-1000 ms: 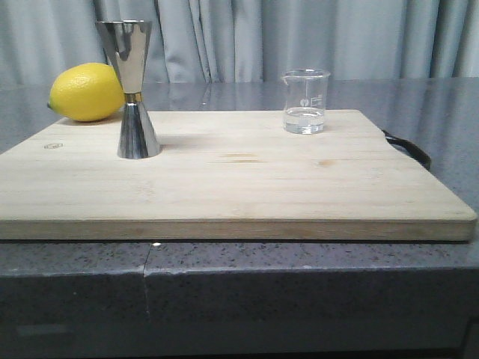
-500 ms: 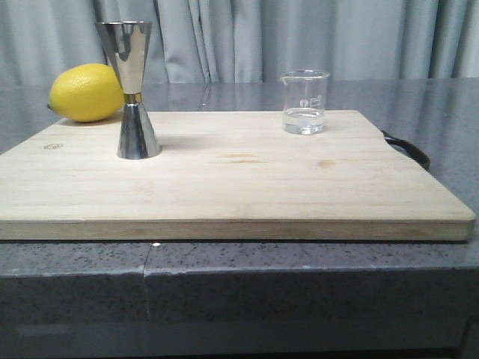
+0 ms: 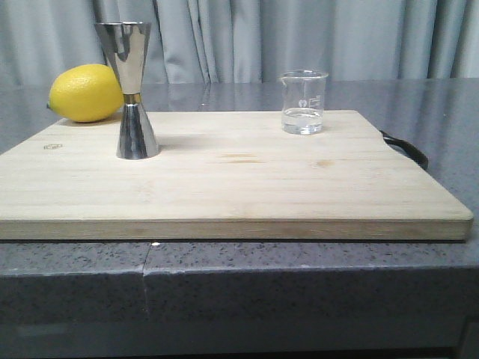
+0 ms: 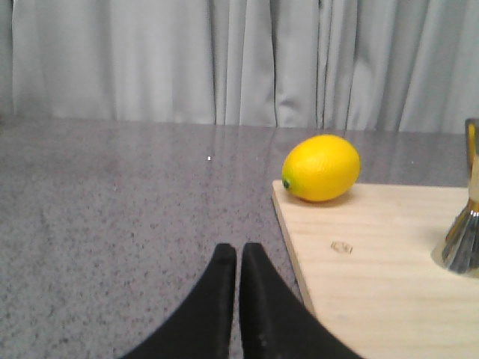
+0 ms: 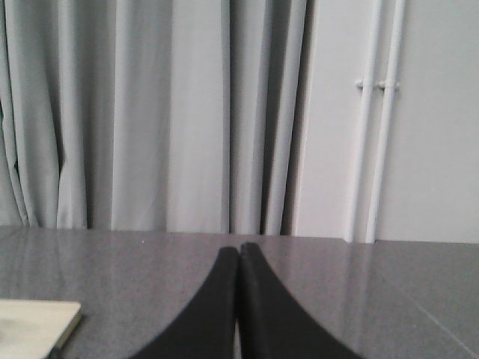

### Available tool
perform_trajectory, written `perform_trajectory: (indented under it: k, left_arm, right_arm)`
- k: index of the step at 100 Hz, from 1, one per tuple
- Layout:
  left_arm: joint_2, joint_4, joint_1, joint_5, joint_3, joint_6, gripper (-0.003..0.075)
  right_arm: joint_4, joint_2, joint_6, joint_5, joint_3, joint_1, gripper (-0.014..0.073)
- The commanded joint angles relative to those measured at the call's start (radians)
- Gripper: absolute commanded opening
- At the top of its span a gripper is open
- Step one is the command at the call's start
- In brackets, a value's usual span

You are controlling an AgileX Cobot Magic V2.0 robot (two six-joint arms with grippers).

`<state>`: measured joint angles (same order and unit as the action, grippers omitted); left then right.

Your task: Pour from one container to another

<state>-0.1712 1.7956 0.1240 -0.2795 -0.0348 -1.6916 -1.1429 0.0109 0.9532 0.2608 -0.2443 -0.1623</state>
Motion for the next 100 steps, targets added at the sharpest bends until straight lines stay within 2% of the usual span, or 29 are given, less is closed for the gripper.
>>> perform_trajectory:
  k: [1, 21, 66, 86, 90, 100]
  left_arm:
    - [-0.006, 0.04, -0.008, -0.028, 0.001, -0.002, -0.0019]
    - [-0.006, 0.04, -0.008, -0.066, 0.006, -0.002, -0.0019]
    - [-0.006, 0.046, -0.043, -0.084, 0.006, -0.002, -0.002]
    - [0.001, 0.046, -0.115, -0.082, 0.006, -0.002, -0.0019]
    - [0.017, 0.046, -0.133, -0.06, 0.006, -0.002, -0.002]
    - [0.043, 0.046, -0.169, 0.099, -0.013, -0.001, -0.0019]
  right_arm:
    - [-0.024, 0.011, 0.003, -0.056, 0.013, 0.003, -0.0054]
    - [-0.024, 0.011, 0.003, -0.129, 0.028, 0.003, -0.0054]
    - [-0.024, 0.011, 0.003, -0.127, 0.028, 0.003, -0.0057]
    - [-0.024, 0.011, 0.003, -0.127, 0.028, 0.003, -0.0057]
    - [-0.024, 0.011, 0.003, -0.127, 0.028, 0.003, -0.0057]
    - [-0.024, 0.011, 0.003, -0.127, 0.028, 0.003, -0.0057]
